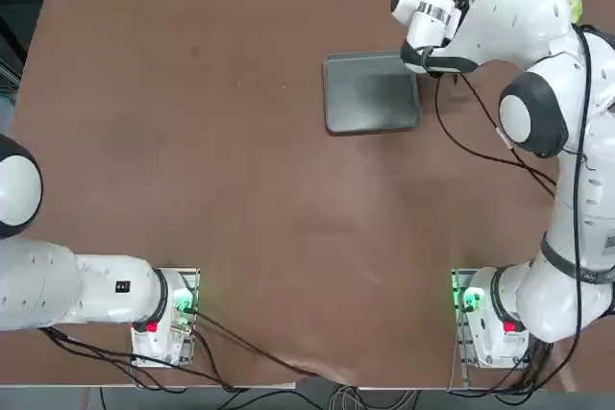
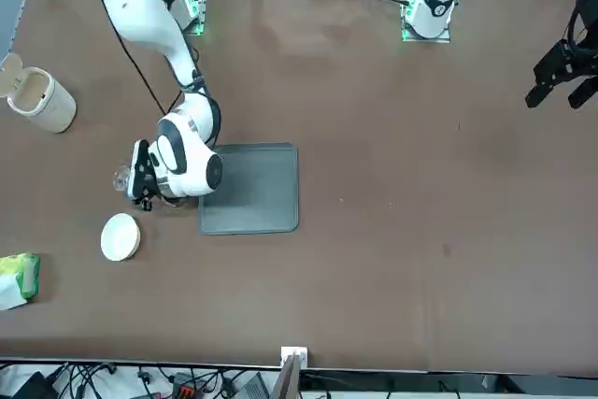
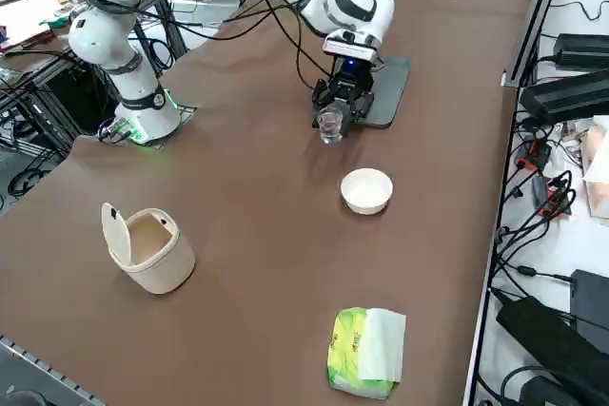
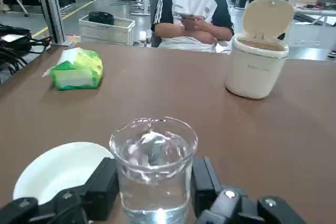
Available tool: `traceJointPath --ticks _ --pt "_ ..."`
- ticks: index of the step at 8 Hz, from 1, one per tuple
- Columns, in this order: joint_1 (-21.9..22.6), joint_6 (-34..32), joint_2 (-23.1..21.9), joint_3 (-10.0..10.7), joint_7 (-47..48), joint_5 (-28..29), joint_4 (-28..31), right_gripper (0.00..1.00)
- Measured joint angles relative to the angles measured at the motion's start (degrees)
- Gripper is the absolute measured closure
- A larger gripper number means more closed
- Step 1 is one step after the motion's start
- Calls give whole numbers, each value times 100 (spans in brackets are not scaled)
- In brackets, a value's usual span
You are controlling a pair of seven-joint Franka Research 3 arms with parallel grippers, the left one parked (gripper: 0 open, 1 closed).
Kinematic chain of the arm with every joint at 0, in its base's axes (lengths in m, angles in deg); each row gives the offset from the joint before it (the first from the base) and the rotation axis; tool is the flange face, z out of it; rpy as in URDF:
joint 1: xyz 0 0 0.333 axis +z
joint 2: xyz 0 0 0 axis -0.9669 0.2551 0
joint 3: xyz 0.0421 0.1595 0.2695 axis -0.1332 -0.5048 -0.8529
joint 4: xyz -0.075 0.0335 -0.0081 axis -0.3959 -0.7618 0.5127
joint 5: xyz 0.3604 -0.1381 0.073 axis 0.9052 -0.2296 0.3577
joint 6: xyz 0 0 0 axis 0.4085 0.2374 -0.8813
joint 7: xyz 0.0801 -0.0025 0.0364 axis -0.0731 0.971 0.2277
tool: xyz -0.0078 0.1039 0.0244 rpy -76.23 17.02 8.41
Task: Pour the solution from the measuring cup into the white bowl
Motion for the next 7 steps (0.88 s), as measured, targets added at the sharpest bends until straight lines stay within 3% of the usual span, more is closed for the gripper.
traceJointPath --ticks 7 --pt "-652 1373 262 53 -1632 -208 -563 27"
